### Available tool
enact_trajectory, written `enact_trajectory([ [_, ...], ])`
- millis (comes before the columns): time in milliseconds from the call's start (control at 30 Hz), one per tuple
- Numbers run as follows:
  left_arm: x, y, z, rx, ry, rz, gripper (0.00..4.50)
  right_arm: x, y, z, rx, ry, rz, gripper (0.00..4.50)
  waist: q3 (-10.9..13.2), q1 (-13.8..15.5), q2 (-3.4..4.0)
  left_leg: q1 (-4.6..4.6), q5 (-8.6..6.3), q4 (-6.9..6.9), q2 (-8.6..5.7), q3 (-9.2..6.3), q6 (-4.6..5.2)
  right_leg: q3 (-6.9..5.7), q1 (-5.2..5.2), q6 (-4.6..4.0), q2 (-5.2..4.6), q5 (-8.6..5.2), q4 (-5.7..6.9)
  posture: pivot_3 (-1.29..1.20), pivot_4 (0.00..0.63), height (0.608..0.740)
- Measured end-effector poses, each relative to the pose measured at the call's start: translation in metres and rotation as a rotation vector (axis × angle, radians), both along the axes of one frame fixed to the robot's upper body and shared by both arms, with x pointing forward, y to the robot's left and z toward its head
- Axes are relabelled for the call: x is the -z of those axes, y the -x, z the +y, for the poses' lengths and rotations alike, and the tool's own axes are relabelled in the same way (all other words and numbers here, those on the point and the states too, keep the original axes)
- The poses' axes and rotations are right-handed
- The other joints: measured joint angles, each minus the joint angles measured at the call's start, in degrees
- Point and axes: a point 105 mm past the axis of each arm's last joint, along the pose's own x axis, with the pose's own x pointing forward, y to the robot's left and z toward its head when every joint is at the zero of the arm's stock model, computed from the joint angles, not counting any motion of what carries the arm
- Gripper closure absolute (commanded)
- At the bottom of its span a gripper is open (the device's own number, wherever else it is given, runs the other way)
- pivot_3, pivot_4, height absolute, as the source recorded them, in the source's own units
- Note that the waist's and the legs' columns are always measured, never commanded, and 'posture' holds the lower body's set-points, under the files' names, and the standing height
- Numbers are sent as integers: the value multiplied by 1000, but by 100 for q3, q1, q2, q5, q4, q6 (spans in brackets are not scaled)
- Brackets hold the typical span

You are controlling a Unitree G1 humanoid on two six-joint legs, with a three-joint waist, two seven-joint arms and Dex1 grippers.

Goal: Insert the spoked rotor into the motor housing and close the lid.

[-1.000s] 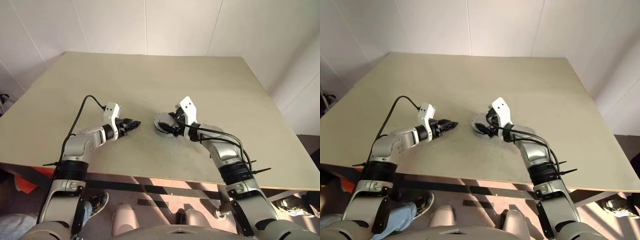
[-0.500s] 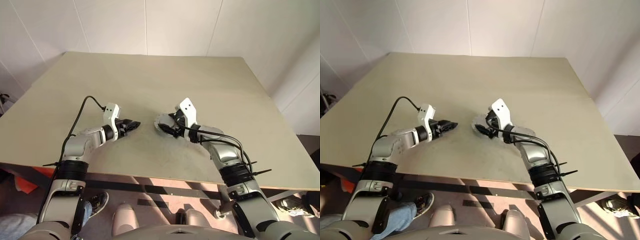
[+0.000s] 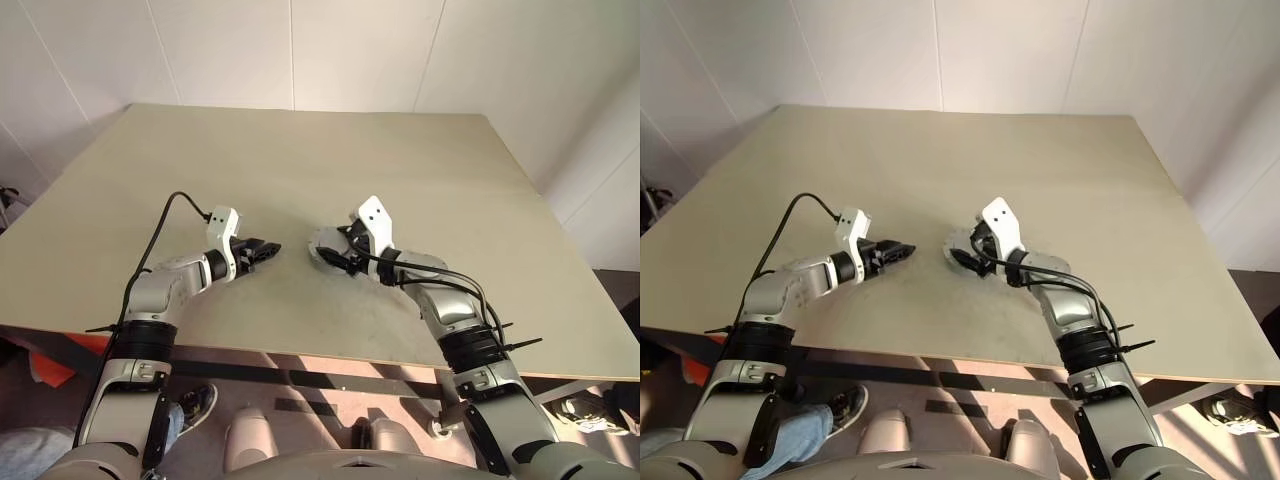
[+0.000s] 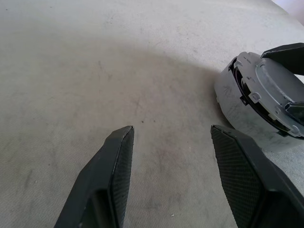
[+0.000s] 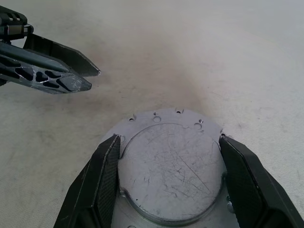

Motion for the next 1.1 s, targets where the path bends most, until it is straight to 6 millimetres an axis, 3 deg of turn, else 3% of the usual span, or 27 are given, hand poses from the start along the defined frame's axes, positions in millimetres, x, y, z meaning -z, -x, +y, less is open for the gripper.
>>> enact_trajectory([
  [1100,0,0,1,0,-3,0,1750,2,-4,-1,-5,20,-7,1315,0,1,-1,5,0,4,0,0,-1,1,4,0,0,0,4,0,0,740],
])
